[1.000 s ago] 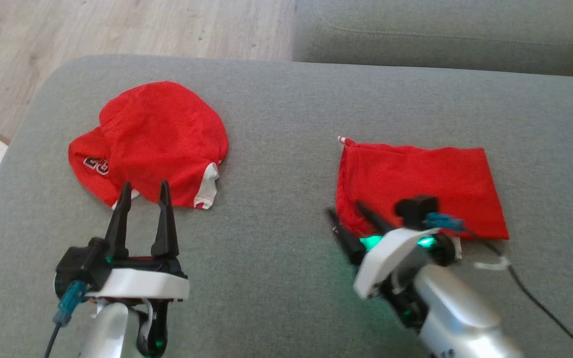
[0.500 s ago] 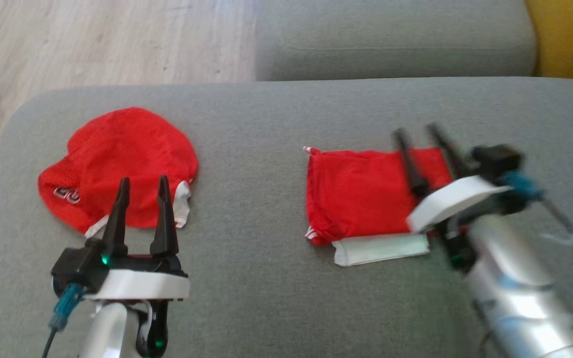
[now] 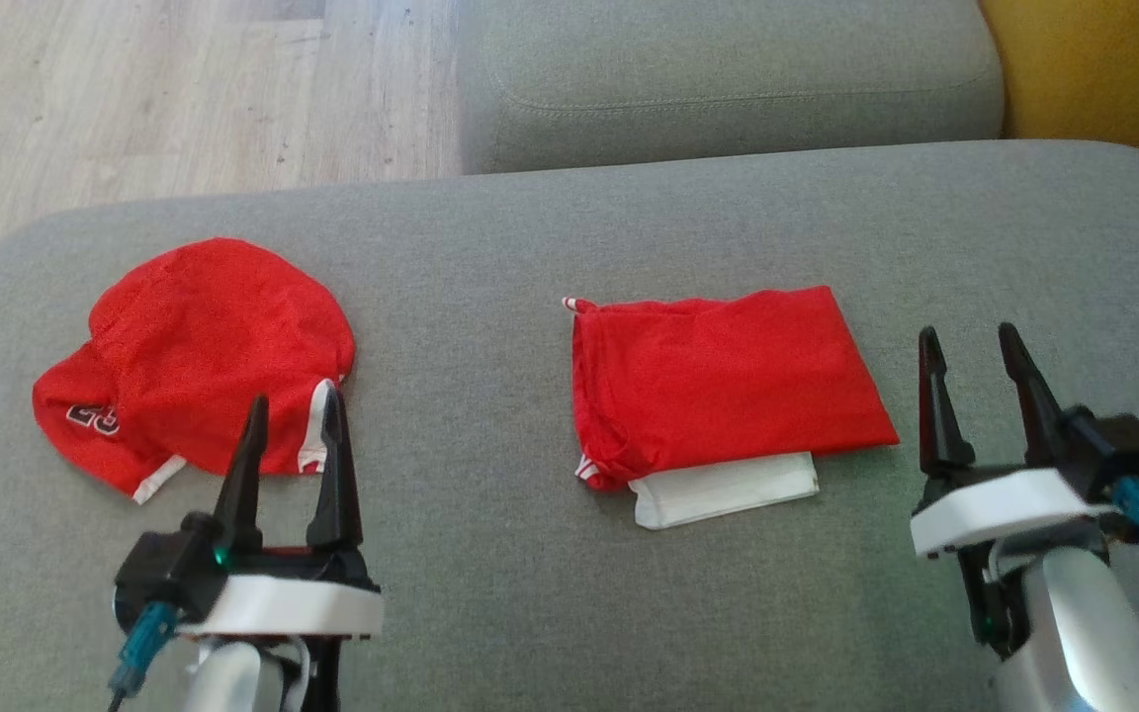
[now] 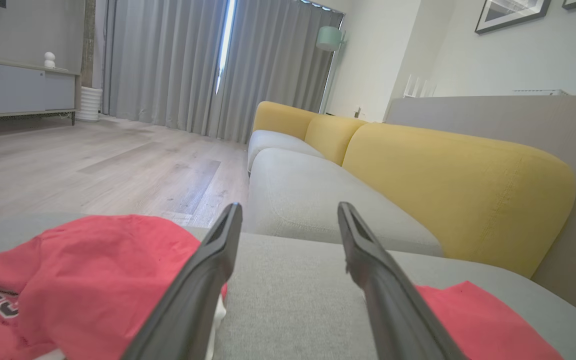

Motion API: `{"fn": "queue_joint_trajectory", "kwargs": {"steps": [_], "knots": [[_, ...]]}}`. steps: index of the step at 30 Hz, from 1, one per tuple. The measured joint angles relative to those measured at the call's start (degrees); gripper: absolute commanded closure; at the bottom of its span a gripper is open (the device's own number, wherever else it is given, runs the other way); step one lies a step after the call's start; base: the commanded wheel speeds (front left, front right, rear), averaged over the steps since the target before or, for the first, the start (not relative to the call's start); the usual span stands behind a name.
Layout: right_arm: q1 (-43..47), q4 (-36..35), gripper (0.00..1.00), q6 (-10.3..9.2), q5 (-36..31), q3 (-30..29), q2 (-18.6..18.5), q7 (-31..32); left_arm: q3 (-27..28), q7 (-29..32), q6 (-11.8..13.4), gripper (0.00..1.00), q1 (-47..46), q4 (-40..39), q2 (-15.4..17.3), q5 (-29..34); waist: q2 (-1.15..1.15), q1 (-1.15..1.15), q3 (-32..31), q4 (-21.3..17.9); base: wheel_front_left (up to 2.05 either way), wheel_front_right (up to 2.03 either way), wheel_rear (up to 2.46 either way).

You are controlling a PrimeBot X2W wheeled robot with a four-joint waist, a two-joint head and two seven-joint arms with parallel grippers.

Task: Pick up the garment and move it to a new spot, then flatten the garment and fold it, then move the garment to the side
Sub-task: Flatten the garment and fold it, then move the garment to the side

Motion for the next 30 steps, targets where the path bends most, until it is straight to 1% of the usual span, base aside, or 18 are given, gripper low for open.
{"fn": "queue_joint_trajectory", "kwargs": {"steps": [4,8,16,19,24,30], "knots": [[2.22,-1.98,0.0,0.0,-0.21,-0.73,0.47,0.0,0.01,0.0,0.02,0.0,1.08,0.4,0.01,0.0,0.0,0.0,0.37,-0.13,0.0,0.0,0.0],[2.47,-3.05,0.0,0.0,0.81,-0.41,0.63,0.0,0.09,0.0,0.02,0.0,0.99,0.38,0.02,0.02,0.0,0.0,1.16,0.06,0.0,0.0,0.0],[2.32,-2.96,0.0,0.0,0.89,0.43,0.74,0.01,0.04,0.0,0.01,0.0,0.21,0.34,0.02,0.2,0.0,0.0,2.31,0.93,0.0,0.0,0.0],[1.81,-1.6,0.0,0.0,-0.2,0.25,0.76,0.79,-0.13,0.0,-0.03,0.0,-0.63,0.12,0.01,0.32,0.0,0.0,3.32,1.39,0.0,0.0,0.0],[-3.07,2.82,0.0,0.0,-2.34,-0.26,0.8,4.89,-0.34,0.0,-0.13,0.0,-3.17,-0.18,0.01,0.57,0.0,0.0,6.3,2.96,0.0,0.0,0.0],[-8.31,10.36,0.0,0.0,-4.21,-5.38,0.82,8.04,-1.81,0.0,-0.14,0.0,-5.22,-0.19,0.01,0.4,0.0,0.01,9.71,4.89,0.0,0.0,0.0]]}}
